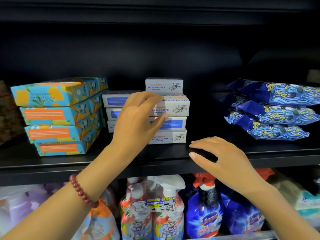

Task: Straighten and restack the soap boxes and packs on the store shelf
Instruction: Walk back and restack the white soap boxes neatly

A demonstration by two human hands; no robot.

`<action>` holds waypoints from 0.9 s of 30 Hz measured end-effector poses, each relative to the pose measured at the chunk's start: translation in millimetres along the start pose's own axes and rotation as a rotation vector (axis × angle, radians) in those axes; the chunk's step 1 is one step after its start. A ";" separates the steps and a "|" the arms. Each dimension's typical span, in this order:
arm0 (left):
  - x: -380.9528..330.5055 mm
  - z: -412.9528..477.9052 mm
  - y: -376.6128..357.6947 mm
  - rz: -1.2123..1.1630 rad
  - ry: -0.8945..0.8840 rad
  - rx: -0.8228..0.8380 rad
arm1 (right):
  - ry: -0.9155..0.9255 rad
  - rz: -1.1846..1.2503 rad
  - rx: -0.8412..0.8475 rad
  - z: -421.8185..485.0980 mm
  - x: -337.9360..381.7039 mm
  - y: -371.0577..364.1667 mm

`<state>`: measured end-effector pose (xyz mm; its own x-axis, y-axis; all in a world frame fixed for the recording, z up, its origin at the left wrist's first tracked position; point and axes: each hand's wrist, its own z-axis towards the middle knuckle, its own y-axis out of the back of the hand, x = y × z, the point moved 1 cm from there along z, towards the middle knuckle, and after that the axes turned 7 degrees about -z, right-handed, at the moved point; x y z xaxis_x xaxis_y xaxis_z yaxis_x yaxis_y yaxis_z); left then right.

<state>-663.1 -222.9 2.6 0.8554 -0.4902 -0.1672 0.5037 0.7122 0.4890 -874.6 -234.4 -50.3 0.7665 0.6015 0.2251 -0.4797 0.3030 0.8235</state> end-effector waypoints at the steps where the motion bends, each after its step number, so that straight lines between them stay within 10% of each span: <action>1: 0.9 -5.2 4.1 0.001 -0.001 -0.008 | -0.001 0.009 -0.006 -0.3 -0.3 -0.4; 10: 30.3 -79.0 51.0 0.011 0.242 0.037 | 0.148 0.217 -0.402 19.0 47.5 -3.9; 17: 41.8 -101.7 74.4 0.010 0.354 0.083 | 0.302 0.253 -0.348 77.5 126.9 -14.5; 27: 48.7 -103.9 76.3 -0.091 0.414 0.058 | 0.011 -0.097 -0.187 155.5 158.4 -58.3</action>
<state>-570.5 -140.1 -57.3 0.7898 -0.2988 -0.5356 0.5822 0.6400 0.5014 -658.8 -271.7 18.3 0.8085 0.5708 0.1431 -0.4758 0.4911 0.7297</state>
